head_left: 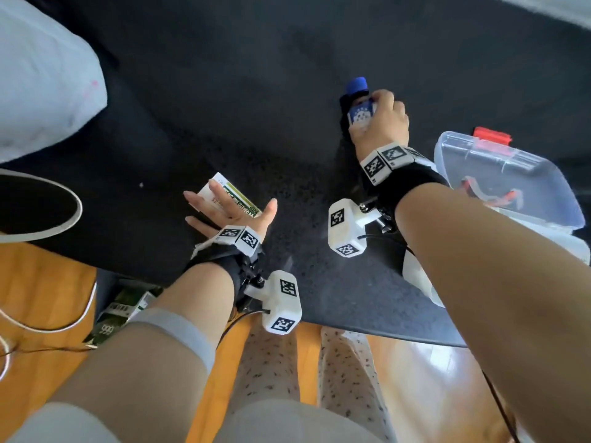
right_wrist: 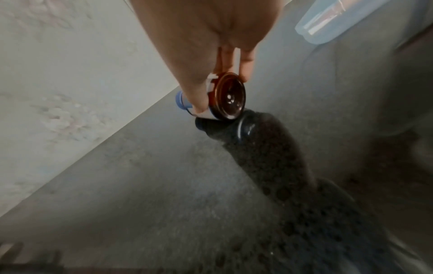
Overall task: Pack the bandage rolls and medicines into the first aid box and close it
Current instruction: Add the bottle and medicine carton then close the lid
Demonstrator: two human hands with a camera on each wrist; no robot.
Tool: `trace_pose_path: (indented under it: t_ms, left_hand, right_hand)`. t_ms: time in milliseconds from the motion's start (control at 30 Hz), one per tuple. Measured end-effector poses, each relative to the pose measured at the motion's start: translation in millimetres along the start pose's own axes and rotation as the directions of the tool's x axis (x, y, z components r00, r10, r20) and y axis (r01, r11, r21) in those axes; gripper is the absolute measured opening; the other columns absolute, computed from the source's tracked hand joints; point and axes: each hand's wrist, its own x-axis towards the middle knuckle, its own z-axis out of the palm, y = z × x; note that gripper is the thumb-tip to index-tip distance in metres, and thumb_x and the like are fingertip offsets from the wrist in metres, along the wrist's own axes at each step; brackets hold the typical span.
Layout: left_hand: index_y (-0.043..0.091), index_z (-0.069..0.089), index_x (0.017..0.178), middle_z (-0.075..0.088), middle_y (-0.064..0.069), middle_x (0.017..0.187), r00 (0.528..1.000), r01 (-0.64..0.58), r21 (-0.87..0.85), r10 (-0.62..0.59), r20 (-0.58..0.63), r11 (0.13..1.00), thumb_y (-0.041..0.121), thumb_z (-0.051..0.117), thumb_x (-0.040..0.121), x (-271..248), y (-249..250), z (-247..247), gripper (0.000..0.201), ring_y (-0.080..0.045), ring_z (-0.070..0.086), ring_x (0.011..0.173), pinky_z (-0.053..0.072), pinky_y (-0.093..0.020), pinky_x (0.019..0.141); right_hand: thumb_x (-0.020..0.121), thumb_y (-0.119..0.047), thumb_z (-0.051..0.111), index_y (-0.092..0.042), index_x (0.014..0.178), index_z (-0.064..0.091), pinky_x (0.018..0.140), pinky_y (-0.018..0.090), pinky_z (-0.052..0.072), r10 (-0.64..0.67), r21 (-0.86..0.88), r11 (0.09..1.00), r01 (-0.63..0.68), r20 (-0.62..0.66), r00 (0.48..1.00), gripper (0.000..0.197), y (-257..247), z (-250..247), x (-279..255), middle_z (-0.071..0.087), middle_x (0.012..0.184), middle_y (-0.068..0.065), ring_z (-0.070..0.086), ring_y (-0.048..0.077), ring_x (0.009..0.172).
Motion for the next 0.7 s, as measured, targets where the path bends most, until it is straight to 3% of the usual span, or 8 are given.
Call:
trace_pose_path:
  t_ms: [167,233,333,400,467,533,633,700]
  left_hand:
    - [0.027,-0.012,0.148,-0.024,-0.009,0.156,0.997,-0.03,-0.028,0.028,-0.071,0.999,0.056,0.05,0.084,-9.2,2.9,0.5,0.094,-0.042,-0.01,0.144,0.001,-0.056,0.115]
    - [0.032,-0.01,0.148,-0.024,-0.006,0.157,0.995,-0.01,0.022,0.012,-0.102,1.0,0.046,0.058,0.084,-7.5,0.8,-1.3,0.094,-0.041,0.006,0.143,0.013,-0.051,0.115]
    - [0.036,0.001,0.146,-0.015,0.001,0.158,0.993,-0.018,0.104,0.03,-0.116,0.994,0.033,0.064,0.078,-6.0,-7.2,-14.7,0.093,-0.037,0.028,0.126,0.033,-0.043,0.101]
    - [0.032,0.008,0.145,-0.003,-0.001,0.157,0.995,0.01,0.041,-0.006,-0.095,0.999,0.028,0.07,0.069,-10.9,-9.4,-23.5,0.098,-0.036,0.03,0.126,0.033,-0.042,0.101]
    - [0.031,0.007,0.144,0.008,-0.006,0.153,0.991,0.086,-0.073,-0.092,-0.099,0.994,0.024,0.075,0.061,-22.3,-3.6,-27.5,0.108,-0.035,0.033,0.128,0.032,-0.044,0.107]
    - [0.033,0.002,0.145,0.02,-0.011,0.148,0.989,0.12,-0.171,-0.133,-0.068,0.978,0.021,0.077,0.059,-40.6,9.7,-29.6,0.114,-0.035,0.037,0.128,0.033,-0.048,0.108]
    - [0.031,-0.006,0.146,0.033,-0.012,0.145,1.0,0.01,-0.338,-0.005,0.016,0.941,0.016,0.08,0.063,-74.3,37.1,-29.9,0.121,-0.032,0.041,0.13,0.032,-0.045,0.107]
    - [0.026,-0.011,0.147,0.032,-0.007,0.149,0.99,-0.103,-0.443,0.137,0.045,0.891,0.016,0.082,0.064,-100.8,58.3,-26.0,0.125,-0.024,0.038,0.134,0.029,-0.038,0.11]
  right_hand:
    - [0.078,-0.018,0.06,-0.018,0.143,0.018,0.091,0.037,0.042,0.086,-0.021,0.996,-0.084,0.156,0.984,0.077,5.6,-4.5,-12.1,0.053,0.125,0.015,0.05,0.034,0.116]
    - [0.078,-0.019,0.062,-0.018,0.146,0.008,0.088,0.035,0.047,0.127,0.09,0.985,-0.15,0.225,0.966,0.087,10.0,-9.6,-19.9,0.054,0.117,0.011,0.055,0.029,0.102]
    - [0.081,-0.01,0.064,-0.017,0.149,-0.002,0.08,0.033,0.051,0.128,0.402,0.873,-0.275,0.356,0.926,0.095,18.2,-23.6,-40.2,0.049,0.108,0.004,0.053,0.018,0.089]
    - [0.077,0.002,0.068,-0.026,0.149,0.001,0.073,0.038,0.057,0.078,0.625,0.695,-0.356,0.425,0.902,0.101,27.6,-37.6,-56.8,0.056,0.11,0.004,0.059,0.016,0.085]
    - [0.075,0.011,0.066,-0.034,0.146,0.01,0.062,0.032,0.058,0.004,0.76,0.527,-0.381,0.445,0.895,0.101,40.4,-53.1,-72.8,0.061,0.101,-0.002,0.061,0.008,0.078]
    - [0.075,0.015,0.063,-0.039,0.141,0.019,0.061,0.03,0.057,-0.063,0.835,0.428,-0.344,0.408,0.911,0.096,55.2,-70.4,-86.4,0.059,0.093,-0.007,0.059,0.005,0.074]
    - [0.073,0.018,0.063,-0.044,0.129,0.028,0.066,0.034,0.057,-0.143,0.902,0.329,-0.281,0.341,0.929,0.091,84.6,-101.2,-101.7,0.06,0.092,-0.005,0.062,0.01,0.072]
    - [0.072,0.018,0.064,-0.042,0.122,0.035,0.068,0.036,0.058,-0.171,0.916,0.323,-0.24,0.306,0.937,0.084,108.7,-124.1,-107.8,0.058,0.095,-0.003,0.063,0.012,0.074]
